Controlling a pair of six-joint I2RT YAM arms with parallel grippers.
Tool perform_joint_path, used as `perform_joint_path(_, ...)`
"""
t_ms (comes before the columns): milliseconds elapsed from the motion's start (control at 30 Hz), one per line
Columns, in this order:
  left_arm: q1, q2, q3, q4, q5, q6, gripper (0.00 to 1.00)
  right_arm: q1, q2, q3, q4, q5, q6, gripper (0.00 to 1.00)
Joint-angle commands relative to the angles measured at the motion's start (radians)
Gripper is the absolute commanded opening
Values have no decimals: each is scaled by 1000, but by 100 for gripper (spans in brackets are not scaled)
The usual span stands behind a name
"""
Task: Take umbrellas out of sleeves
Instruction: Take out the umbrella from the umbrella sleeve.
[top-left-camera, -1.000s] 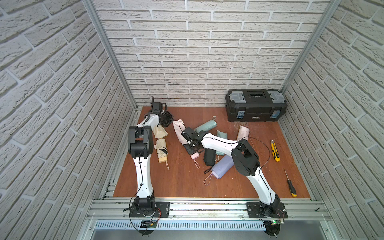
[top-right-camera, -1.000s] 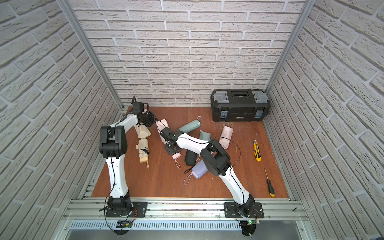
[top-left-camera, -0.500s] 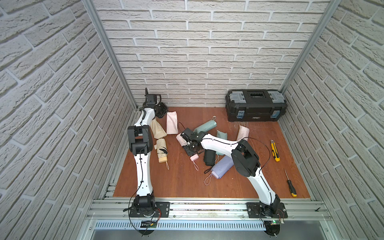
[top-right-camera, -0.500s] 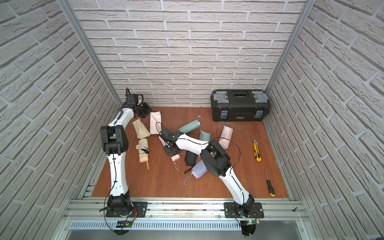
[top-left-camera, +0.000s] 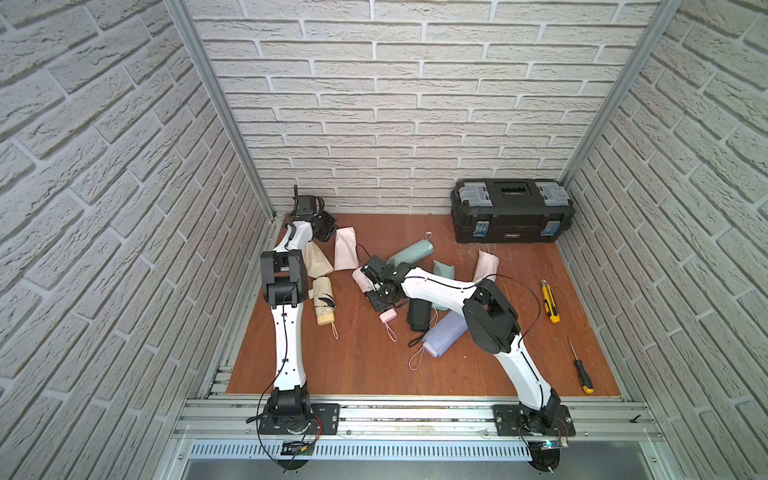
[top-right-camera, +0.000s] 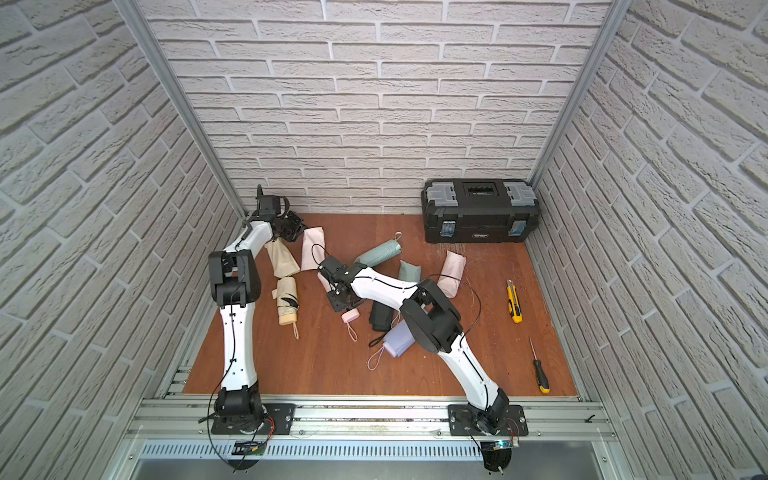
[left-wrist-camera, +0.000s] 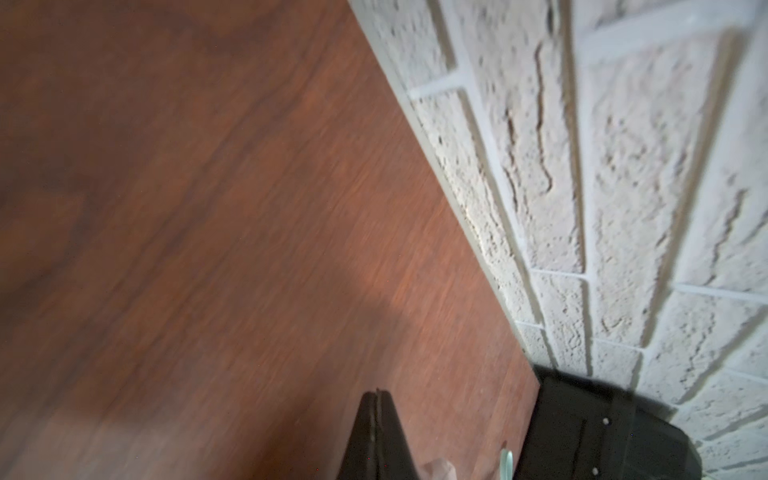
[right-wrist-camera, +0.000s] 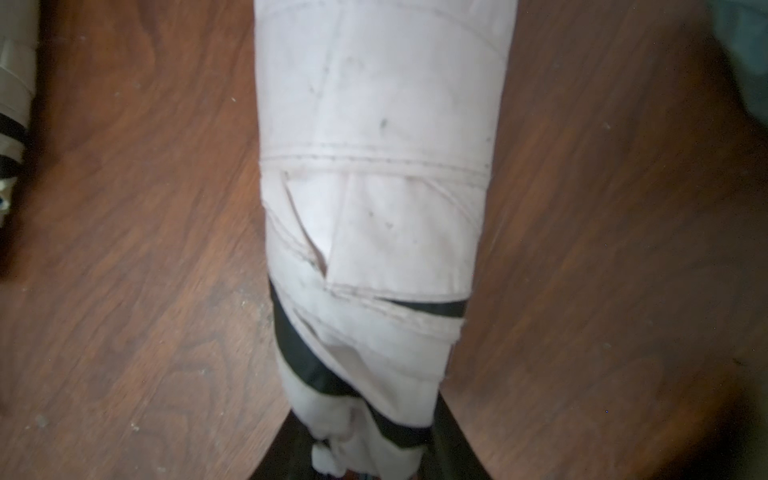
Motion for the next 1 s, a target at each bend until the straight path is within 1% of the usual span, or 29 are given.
perform_joint_path(0, 7, 12, 30, 78, -32, -65, 0, 15, -27, 32, -11, -21, 16, 22)
perform_joint_path(100, 7, 12, 32, 89, -19, -59, 0, 19, -27, 36, -11, -27, 17, 22)
perform_joint_path(133, 5, 11, 30, 89, -16, -57, 3, 21, -25, 38, -11, -30, 16, 22)
perform_joint_path(167, 5, 8, 25, 97, -12, -57, 9, 23, -23, 41, -11, -36, 17, 22)
perform_joint_path(233, 6, 2, 23, 97, -6, -51, 33, 25, -16, 49, -11, -47, 21, 22)
perform_joint_path(267, 7, 1, 29, 91, -2, -43, 43, 27, -15, 56, -10, -52, 21, 22)
perform_joint_path(300, 8, -2, 34, 84, 6, -34, 47, 28, -12, 60, -11, -55, 22, 22)
perform_joint_path(367, 5, -23, 25, 81, 24, -21, 49, 30, -6, 67, -11, -62, 23, 22)
perform_joint_path(433, 1, -69, -19, 86, 33, -2, 50, 30, -6, 73, -5, -68, 24, 23)
perform_joint_path(467, -2, -103, -54, 89, 33, 12, 50, 30, -6, 78, -6, -70, 22, 25)
perform_joint_path(533, -14, -179, -140, 104, 37, 39, 50, 29, -6, 87, -5, -76, 16, 35)
perform_joint_path(567, -23, -225, -193, 116, 36, 54, 50, 29, -9, 88, -2, -82, 11, 43)
perform_joint_path(600, -33, -272, -246, 124, 34, 72, 50, 28, -13, 88, 2, -88, 3, 53)
perform_joint_path(633, -42, -310, -287, 125, 27, 90, 50, 28, -16, 90, 1, -88, -2, 59)
perform_joint_path(700, -69, -391, -363, 106, 4, 143, 50, 28, -22, 100, -4, -87, -11, 60)
perform_joint_path(833, -117, -505, -483, 46, -53, 249, 50, 28, -53, 90, -7, -84, -24, 61)
perform_joint_path(900, -132, -548, -551, 45, -55, 281, 49, 28, -87, 54, -1, -74, -25, 60)
perform_joint_path(967, -147, -592, -622, 47, -52, 301, 49, 28, -138, -16, 25, -66, -22, 59)
